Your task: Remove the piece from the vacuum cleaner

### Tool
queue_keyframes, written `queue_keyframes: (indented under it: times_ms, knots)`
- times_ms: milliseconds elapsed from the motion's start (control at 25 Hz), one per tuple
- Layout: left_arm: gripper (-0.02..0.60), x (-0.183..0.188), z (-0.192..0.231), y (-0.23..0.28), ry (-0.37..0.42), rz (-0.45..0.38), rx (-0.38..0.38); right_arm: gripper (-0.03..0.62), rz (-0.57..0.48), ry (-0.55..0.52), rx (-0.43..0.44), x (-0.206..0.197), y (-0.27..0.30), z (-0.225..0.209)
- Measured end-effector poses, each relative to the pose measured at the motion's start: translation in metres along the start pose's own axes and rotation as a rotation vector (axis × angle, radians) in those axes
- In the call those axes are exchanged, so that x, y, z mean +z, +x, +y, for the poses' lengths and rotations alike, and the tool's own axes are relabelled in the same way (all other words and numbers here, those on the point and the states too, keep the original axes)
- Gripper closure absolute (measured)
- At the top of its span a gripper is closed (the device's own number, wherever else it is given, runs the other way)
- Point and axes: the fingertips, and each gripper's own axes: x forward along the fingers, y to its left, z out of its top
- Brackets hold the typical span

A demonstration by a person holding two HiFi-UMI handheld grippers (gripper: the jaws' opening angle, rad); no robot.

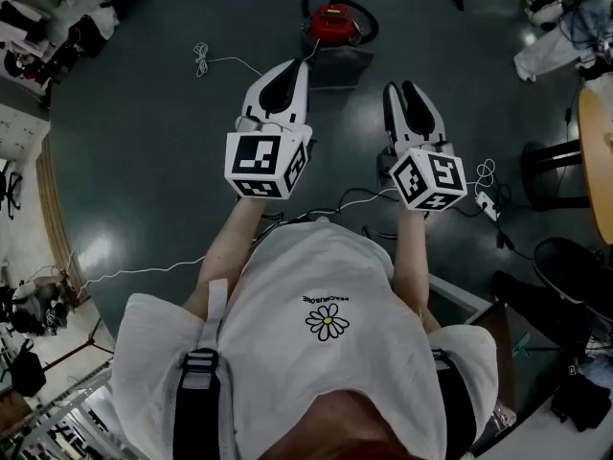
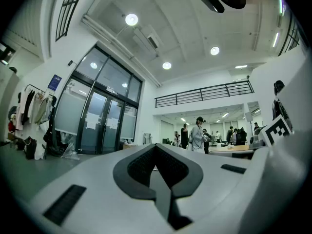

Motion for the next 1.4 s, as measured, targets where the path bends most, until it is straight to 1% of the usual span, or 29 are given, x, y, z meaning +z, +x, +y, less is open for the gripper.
queue_keyframes:
  times_ms: [80, 200, 280, 360, 520, 600, 760, 920, 1040, 1120, 1200, 1400]
  knots:
    - [0.582, -0.002, -0.001, -0.002, -0.002, 0.004, 0.008, 0.461, -0.001, 0.009, -0.010, 0.000, -0.003, -0.006]
    - [0.581, -0.004, -0.001, -0.005, 0.002, 0.011, 0.020, 0.499, 0.002, 0.029, -0.023, -0.003, -0.005, -0.014]
    - [0.581, -0.008, 0.001, -0.006, 0.008, 0.025, 0.028, 0.546, 0.014, 0.037, -0.038, -0.008, -0.005, -0.017]
    - [0.582, -0.013, 0.003, -0.009, 0.008, 0.040, 0.038, 0.575, 0.033, 0.036, -0.045, -0.016, -0.006, -0.016]
    - [0.582, -0.016, 0.010, -0.009, 0.000, 0.049, 0.047, 0.580, 0.059, 0.011, -0.039, -0.023, -0.003, -0.012]
    - [0.583, -0.021, 0.011, -0.005, -0.004, 0.054, 0.041, 0.581, 0.061, 0.020, -0.032, -0.026, -0.001, -0.014]
    - [0.581, -0.029, 0.012, 0.011, -0.008, 0.054, 0.014, 0.580, 0.036, 0.030, -0.068, -0.026, 0.005, -0.026]
    - [0.583, -0.040, 0.014, 0.033, -0.024, 0.066, -0.011, 0.580, 0.035, 0.034, -0.096, -0.030, 0.010, -0.039]
    - [0.583, -0.038, 0.017, 0.062, -0.034, 0.047, -0.032, 0.580, 0.037, 0.003, -0.109, -0.025, 0.026, -0.055]
    - [0.582, -0.037, 0.023, 0.082, -0.045, 0.037, -0.046, 0.580, 0.027, -0.006, -0.111, -0.021, 0.043, -0.064]
    - [0.582, -0.042, 0.031, 0.104, -0.050, 0.036, -0.051, 0.580, 0.034, -0.012, -0.092, -0.022, 0.065, -0.070]
    - [0.581, -0.057, 0.066, 0.175, -0.086, 0.047, -0.029, 0.579, 0.066, -0.054, -0.054, -0.026, 0.133, -0.097]
